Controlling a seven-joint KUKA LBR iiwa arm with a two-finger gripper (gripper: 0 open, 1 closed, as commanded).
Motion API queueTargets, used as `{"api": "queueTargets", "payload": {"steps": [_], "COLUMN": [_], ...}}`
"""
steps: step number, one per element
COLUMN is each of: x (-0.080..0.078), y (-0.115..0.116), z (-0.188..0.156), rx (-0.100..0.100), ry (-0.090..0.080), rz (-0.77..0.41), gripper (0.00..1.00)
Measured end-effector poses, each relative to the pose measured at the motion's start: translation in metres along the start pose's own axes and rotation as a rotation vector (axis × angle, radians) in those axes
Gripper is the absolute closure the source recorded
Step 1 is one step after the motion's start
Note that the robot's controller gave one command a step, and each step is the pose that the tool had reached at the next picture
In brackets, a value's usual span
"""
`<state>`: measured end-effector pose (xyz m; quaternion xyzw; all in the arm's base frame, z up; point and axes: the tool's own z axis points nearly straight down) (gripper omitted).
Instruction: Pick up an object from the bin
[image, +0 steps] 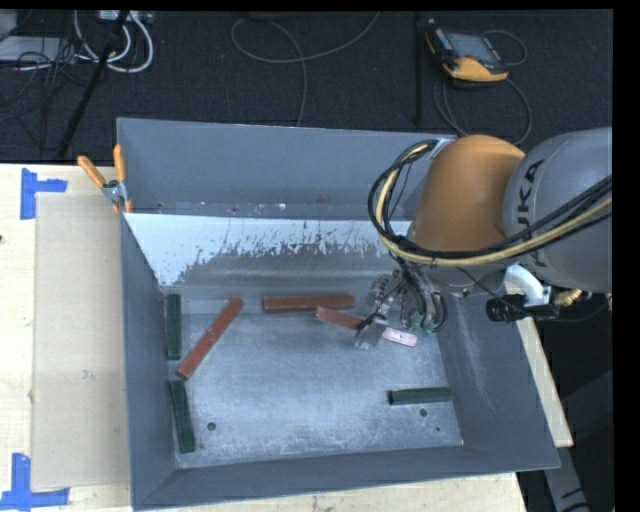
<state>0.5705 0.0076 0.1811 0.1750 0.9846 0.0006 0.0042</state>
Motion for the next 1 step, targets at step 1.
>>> {"api": "queueTargets", "payload": {"steps": [1], "x": [-0.0049], "y": [-0.0035], "z": [-0.0761], "rx": [-0.001], "ry": [0.000], "rz": [0.008], "gripper": [1.00]}}
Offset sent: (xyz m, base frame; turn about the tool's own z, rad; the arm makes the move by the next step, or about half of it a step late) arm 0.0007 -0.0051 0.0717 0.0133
